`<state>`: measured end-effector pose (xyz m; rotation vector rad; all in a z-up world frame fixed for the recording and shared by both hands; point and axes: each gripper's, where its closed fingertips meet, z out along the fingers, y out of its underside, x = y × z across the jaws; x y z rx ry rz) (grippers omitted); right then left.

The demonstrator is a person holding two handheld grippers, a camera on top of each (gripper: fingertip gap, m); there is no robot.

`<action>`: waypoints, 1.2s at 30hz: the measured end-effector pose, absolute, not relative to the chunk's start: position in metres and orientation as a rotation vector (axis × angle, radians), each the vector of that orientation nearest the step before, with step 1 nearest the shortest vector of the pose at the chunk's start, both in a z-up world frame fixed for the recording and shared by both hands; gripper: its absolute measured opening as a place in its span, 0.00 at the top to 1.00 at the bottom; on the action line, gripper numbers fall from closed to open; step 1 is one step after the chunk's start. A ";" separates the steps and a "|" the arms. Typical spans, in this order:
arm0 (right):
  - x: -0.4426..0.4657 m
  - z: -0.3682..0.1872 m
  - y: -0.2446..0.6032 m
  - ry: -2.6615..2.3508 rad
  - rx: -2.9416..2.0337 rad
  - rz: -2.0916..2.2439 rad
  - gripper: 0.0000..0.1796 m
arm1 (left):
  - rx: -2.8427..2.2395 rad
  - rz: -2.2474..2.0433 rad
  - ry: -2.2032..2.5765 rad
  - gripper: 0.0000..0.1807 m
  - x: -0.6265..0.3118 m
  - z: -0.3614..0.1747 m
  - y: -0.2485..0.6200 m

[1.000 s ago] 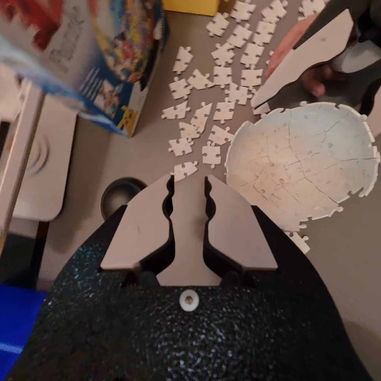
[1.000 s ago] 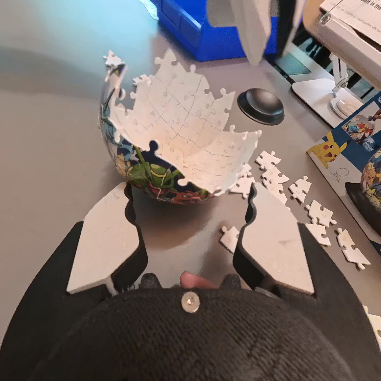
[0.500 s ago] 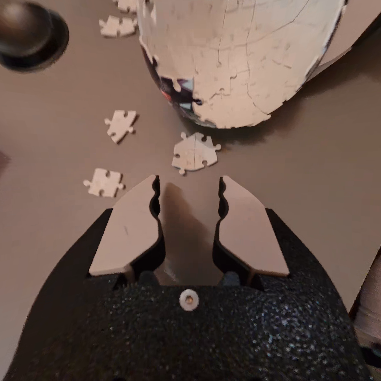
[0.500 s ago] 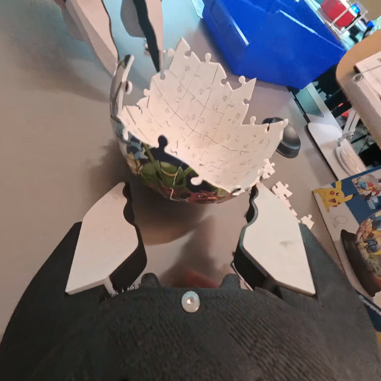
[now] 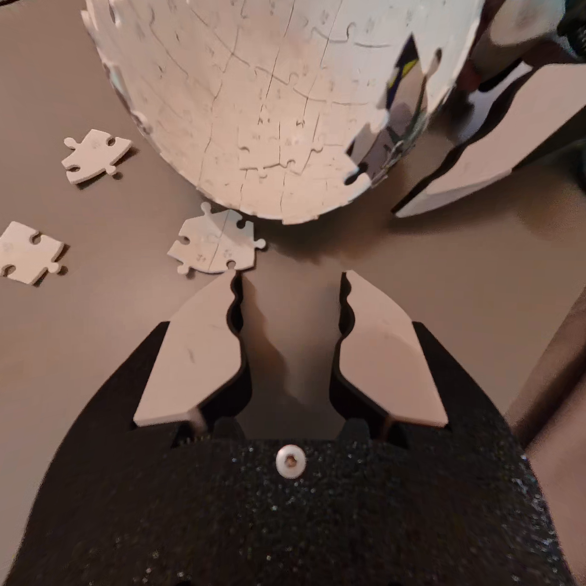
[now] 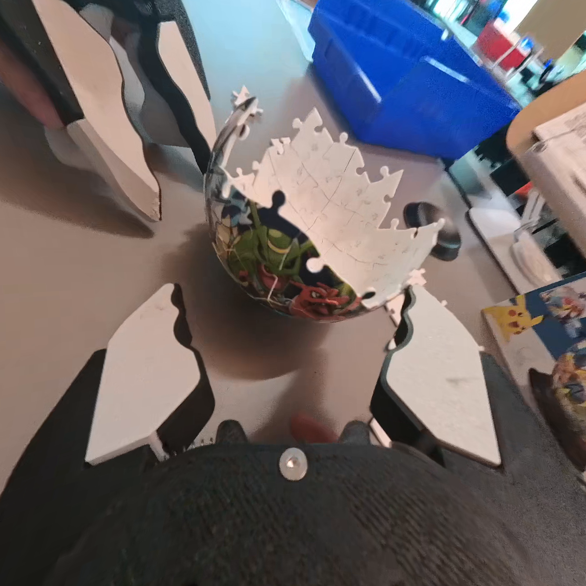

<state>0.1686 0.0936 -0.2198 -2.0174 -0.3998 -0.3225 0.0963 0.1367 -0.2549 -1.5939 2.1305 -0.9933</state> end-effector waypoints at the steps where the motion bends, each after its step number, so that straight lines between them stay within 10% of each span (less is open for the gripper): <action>1: 0.169 -0.220 0.095 -0.370 -2.031 -0.275 0.28 | -1.618 -1.015 2.106 0.67 0.100 -0.253 0.134; 11: 0.161 -0.214 0.097 -0.280 -2.030 0.024 0.23 | -1.670 -1.154 2.029 0.52 0.129 -0.246 0.112; 36: 0.191 -0.233 0.112 -0.547 -2.102 0.022 0.31 | -1.432 -0.849 2.194 0.60 0.152 -0.261 0.132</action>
